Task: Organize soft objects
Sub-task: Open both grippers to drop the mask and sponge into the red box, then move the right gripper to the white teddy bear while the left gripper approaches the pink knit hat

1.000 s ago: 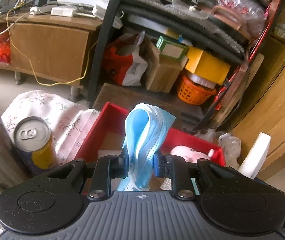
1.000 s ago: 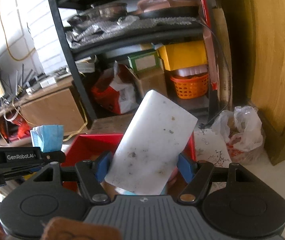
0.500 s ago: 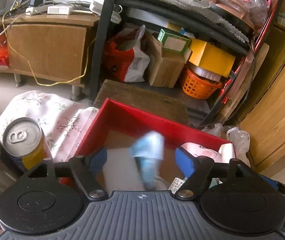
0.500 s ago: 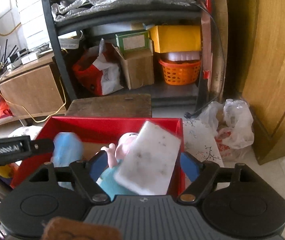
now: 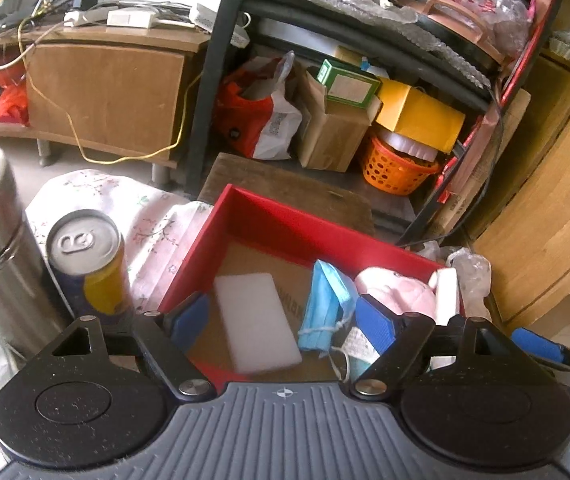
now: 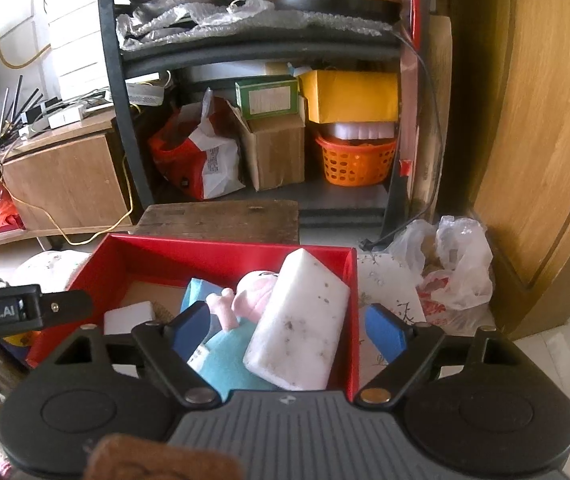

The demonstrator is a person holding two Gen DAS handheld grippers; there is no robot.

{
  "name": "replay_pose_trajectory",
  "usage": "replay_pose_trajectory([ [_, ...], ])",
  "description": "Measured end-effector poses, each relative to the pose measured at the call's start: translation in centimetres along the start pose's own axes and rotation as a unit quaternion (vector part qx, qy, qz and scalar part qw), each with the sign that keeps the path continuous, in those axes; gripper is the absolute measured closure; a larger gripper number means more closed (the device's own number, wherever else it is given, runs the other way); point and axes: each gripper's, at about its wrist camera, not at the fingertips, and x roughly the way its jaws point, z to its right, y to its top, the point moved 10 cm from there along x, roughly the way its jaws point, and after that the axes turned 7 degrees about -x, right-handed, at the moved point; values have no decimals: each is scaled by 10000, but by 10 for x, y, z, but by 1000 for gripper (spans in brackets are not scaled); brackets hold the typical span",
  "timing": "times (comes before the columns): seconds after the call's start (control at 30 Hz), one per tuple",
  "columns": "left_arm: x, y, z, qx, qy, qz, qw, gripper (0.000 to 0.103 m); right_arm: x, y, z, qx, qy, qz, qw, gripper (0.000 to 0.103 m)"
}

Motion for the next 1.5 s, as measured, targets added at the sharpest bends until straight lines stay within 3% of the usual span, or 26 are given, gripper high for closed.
replay_pose_trajectory([
  [0.67,-11,-13,-3,149,7,-106,9998,23,-7,-14,-1,-104,64,-100,9999,45],
  [1.2,-17,-49,-21,376,71,-597,9975,23,-17,-47,-11,-52,432,-456,9980,45],
  [1.5,-26,-63,-38,93,84,-793,9968,23,-30,-66,-24,-29,663,-593,9960,45],
])
